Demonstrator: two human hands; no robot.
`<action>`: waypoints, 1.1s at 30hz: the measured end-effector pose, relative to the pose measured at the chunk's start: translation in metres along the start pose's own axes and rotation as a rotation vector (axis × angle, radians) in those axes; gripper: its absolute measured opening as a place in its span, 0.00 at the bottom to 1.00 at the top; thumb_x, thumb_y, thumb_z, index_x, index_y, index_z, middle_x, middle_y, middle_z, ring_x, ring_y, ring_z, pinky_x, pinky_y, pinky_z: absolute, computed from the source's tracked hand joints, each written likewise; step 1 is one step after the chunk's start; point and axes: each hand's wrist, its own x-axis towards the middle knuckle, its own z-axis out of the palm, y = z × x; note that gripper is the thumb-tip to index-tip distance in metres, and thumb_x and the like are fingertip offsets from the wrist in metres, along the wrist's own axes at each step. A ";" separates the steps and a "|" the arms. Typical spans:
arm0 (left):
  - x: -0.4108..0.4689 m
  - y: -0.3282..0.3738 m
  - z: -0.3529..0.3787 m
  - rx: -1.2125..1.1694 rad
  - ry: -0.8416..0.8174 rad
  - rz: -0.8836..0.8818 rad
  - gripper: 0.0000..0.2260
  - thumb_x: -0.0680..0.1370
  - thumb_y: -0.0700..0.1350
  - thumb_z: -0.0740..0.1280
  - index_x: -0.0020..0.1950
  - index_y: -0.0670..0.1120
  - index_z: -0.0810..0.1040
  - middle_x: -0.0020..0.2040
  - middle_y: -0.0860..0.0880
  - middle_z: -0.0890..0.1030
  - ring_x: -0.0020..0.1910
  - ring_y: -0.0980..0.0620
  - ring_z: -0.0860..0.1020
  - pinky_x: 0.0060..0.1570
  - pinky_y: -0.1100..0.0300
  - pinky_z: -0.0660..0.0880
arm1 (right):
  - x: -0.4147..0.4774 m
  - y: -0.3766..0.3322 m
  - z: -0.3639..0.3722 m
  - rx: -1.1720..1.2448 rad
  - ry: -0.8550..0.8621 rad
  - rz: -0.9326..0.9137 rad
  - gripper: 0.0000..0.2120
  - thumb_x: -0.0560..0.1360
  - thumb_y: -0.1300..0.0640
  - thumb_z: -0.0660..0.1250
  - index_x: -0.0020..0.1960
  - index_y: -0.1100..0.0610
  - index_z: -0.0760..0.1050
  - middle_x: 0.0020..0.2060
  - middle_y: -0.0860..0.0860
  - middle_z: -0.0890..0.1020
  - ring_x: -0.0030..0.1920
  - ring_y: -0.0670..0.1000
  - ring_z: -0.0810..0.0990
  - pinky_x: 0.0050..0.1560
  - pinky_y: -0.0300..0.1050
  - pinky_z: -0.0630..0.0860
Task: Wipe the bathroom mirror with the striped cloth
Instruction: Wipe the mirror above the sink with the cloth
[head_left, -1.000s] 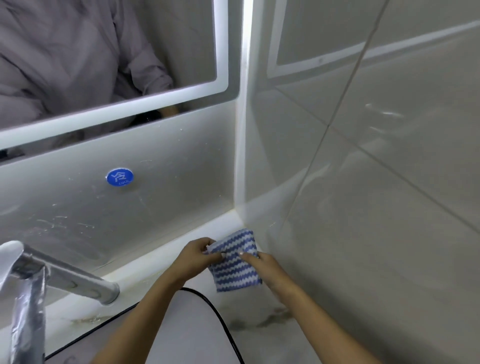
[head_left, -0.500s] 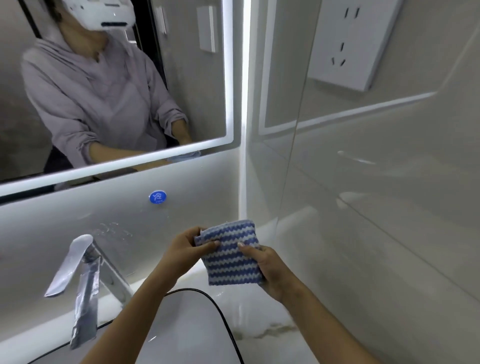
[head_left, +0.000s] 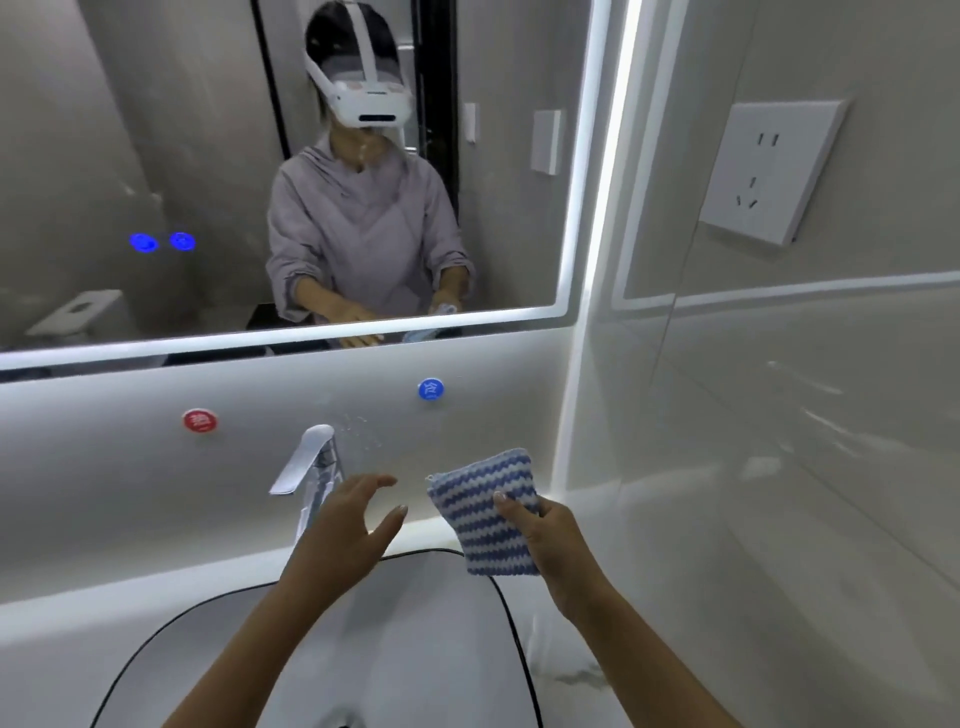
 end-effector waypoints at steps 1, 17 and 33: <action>-0.008 -0.005 -0.006 0.028 0.011 -0.011 0.16 0.74 0.47 0.70 0.62 0.46 0.76 0.62 0.49 0.77 0.63 0.50 0.73 0.60 0.59 0.68 | -0.001 0.000 0.005 0.006 -0.015 0.007 0.11 0.73 0.50 0.70 0.49 0.57 0.79 0.41 0.51 0.86 0.41 0.51 0.85 0.38 0.43 0.81; -0.128 -0.050 -0.075 0.569 0.095 -0.237 0.47 0.70 0.70 0.29 0.76 0.40 0.54 0.77 0.44 0.57 0.77 0.48 0.51 0.74 0.56 0.44 | -0.032 0.007 0.090 0.102 -0.260 0.107 0.08 0.75 0.54 0.69 0.51 0.57 0.78 0.44 0.55 0.86 0.46 0.57 0.85 0.48 0.53 0.81; -0.184 -0.120 -0.171 0.523 0.135 -0.180 0.45 0.71 0.70 0.31 0.76 0.41 0.52 0.77 0.45 0.56 0.76 0.52 0.50 0.73 0.58 0.43 | -0.097 0.021 0.217 0.100 -0.188 0.062 0.07 0.75 0.57 0.69 0.51 0.58 0.77 0.46 0.56 0.85 0.44 0.56 0.84 0.40 0.47 0.81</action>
